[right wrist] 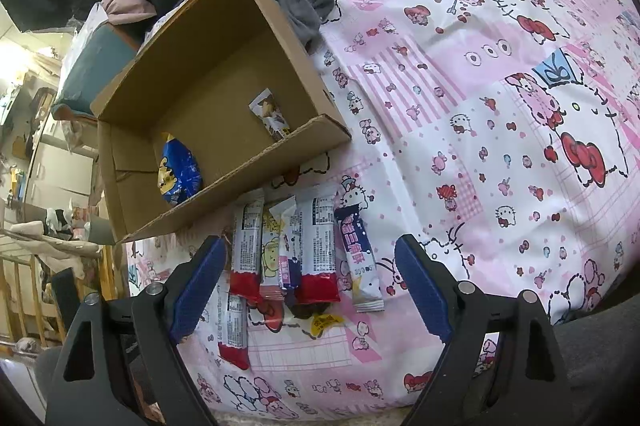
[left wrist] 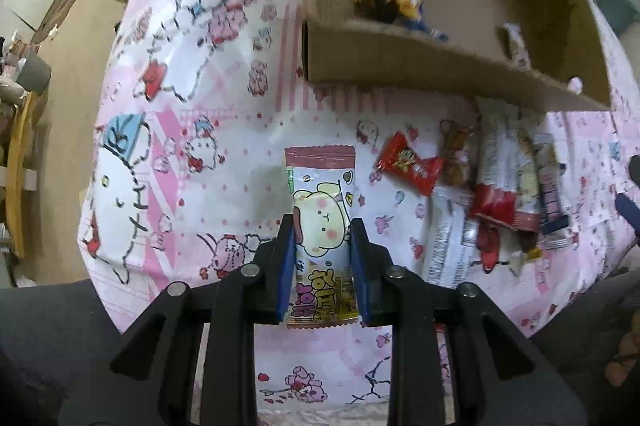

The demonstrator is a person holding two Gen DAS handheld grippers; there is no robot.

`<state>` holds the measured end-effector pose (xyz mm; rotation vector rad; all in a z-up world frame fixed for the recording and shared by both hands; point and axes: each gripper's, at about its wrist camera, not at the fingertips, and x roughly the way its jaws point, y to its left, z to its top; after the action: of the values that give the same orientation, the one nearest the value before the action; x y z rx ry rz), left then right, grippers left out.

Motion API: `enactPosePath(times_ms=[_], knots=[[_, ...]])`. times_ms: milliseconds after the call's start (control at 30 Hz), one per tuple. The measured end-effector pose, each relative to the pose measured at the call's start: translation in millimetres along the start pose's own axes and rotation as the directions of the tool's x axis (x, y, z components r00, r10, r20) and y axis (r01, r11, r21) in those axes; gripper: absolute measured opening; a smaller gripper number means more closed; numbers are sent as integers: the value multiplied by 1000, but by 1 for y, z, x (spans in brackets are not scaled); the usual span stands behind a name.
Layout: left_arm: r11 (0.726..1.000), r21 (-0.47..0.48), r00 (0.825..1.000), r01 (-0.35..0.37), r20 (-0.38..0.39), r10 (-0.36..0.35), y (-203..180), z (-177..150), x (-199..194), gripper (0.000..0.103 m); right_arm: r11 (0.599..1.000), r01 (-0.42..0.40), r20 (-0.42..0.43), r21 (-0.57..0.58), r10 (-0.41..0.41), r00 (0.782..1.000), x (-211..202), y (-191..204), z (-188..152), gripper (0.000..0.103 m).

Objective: Organize snacks
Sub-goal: 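Lift the pink packet with left tool while right tool grasps a white-blue bar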

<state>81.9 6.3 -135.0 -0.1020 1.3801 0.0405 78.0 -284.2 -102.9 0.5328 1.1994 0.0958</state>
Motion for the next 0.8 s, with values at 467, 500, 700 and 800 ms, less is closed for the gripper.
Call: enactPosePath(times_ms=[467,500,700,800], knots=[[998,18,990,62,122,-64,12,-7,-58,22,998,-36,-24,-46,35,999,4,9,-4,89],[998,15,990,66,122,-67,9,-8,-55,22,998,-47,-29,-50,45,999,4,11,-4,89],[999,15,986,51,158,-53,2,-5,-54,22,992,-119,-96,-46,114,989,11,14,-7,70],[998,4,985,59,159,-59,2,-5,-54,22,990,-135,-116,-45,129,985,15,17,-7,64]])
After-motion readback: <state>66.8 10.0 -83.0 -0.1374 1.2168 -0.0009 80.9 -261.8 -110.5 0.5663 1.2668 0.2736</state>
